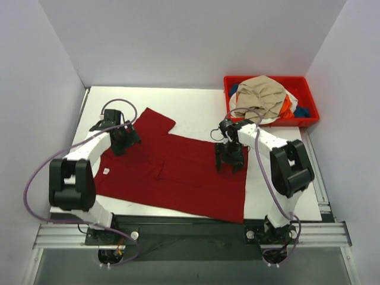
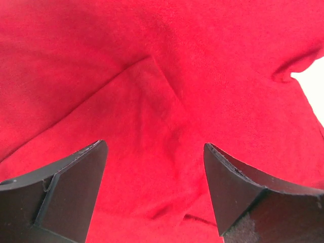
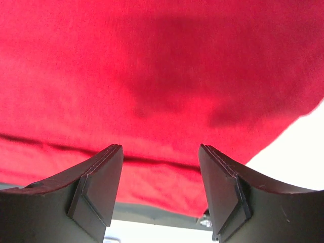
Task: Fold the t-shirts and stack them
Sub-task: Fold the flattened tshirt in 1/3 of the way
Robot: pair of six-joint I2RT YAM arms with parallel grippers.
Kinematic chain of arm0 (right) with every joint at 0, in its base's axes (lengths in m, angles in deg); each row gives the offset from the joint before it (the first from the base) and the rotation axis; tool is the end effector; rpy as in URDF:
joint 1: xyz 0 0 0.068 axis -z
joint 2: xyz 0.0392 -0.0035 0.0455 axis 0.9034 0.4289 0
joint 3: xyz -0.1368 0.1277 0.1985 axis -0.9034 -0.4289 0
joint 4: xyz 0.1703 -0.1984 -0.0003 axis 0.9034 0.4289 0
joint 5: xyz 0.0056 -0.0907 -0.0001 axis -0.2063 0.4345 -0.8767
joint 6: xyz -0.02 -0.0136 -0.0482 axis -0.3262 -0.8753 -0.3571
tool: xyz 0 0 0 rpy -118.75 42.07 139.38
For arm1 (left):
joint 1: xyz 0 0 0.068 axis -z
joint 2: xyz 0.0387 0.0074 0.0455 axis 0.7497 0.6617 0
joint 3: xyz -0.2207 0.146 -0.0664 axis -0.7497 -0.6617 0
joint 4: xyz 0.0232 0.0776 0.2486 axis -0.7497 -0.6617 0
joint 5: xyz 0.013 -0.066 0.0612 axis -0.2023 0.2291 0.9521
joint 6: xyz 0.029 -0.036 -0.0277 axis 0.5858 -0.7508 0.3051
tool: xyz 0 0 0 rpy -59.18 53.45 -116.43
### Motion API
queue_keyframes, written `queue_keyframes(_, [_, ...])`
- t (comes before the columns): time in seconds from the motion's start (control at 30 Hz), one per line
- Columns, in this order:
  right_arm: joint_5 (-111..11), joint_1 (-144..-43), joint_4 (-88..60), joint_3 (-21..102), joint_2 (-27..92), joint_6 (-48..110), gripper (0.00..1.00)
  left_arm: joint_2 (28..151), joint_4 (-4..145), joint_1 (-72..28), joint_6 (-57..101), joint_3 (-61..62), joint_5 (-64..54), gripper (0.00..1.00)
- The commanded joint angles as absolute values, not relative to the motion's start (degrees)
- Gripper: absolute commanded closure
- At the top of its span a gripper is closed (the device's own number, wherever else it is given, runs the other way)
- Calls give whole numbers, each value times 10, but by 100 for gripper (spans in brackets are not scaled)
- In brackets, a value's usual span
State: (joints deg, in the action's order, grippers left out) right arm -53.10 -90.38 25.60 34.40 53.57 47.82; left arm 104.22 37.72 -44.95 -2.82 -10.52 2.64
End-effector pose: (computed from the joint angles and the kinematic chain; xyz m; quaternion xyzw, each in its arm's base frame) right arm 0.3081 0.1563 0.1838 -0.0304 0.9847 0.1462 0.0896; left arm 0.3176 -0.0206 0.2182 -0.2703 0.9255 -0.0960 0.2475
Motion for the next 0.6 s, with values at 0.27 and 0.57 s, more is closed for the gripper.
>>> queue_keyframes(0.27, [-532, -908, 254, 356, 630, 468, 39, 1101, 422, -457, -39, -133, -4, 12])
queue_keyframes(0.57, [-534, -914, 248, 339, 625, 467, 39, 1037, 391, -459, -42, -202, 26, 12])
